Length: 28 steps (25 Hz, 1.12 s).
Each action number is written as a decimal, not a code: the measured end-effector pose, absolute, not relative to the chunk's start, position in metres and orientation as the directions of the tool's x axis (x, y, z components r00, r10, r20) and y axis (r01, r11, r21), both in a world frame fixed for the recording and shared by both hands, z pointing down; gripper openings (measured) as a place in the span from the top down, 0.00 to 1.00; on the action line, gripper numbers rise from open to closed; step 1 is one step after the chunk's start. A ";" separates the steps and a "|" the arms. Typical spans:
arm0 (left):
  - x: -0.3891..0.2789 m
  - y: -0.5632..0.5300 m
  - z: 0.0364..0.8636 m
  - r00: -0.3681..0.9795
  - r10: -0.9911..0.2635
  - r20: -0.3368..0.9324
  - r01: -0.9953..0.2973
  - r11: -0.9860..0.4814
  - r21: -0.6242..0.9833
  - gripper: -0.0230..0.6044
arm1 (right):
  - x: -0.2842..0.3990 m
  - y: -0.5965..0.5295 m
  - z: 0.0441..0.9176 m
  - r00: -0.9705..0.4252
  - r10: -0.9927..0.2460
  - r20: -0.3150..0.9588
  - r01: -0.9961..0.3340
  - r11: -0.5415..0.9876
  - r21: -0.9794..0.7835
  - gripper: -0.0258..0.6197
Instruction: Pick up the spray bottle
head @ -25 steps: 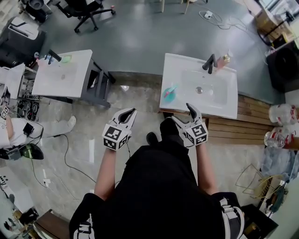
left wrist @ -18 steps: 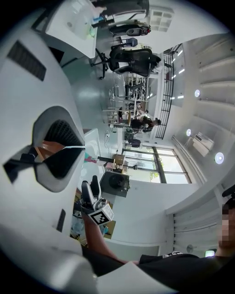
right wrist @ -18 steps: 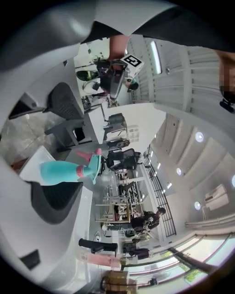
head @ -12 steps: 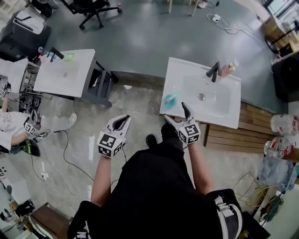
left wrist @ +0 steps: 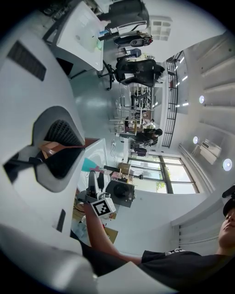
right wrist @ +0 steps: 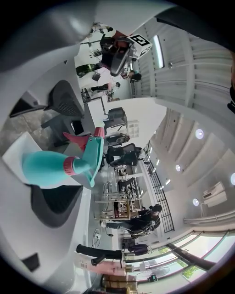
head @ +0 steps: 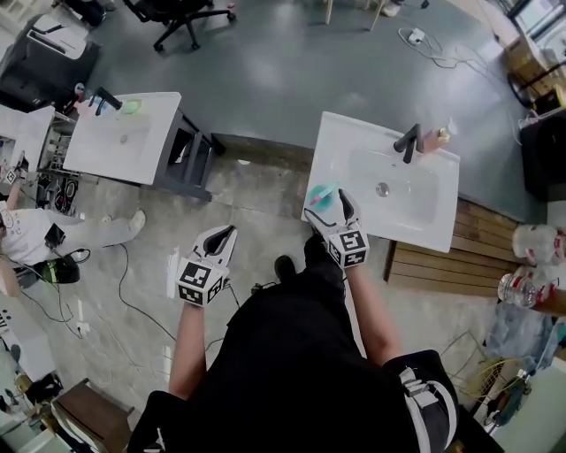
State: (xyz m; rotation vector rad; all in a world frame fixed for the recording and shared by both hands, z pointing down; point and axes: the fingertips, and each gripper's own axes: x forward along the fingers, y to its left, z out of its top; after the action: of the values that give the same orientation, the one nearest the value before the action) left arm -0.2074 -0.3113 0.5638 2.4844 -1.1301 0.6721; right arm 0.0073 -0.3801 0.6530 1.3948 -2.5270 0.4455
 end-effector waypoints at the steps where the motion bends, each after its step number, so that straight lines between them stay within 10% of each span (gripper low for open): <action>1: -0.209 -0.312 0.564 0.570 -0.616 0.544 -0.772 -0.628 0.098 0.91 | 0.007 -0.384 0.654 -0.522 -0.785 0.335 -0.852 0.501 -0.154 0.23; 28: -0.240 -0.304 0.560 0.535 -0.666 0.520 -0.811 -0.577 0.096 0.91 | -0.022 -0.408 0.652 -0.565 -0.730 0.385 -0.809 0.581 -0.086 0.42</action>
State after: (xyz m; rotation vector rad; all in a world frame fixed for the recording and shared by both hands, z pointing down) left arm -0.2402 -0.3042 0.5602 2.4499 -1.2226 0.6261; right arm -0.0223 -0.4081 0.6523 1.2592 -2.5066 0.3647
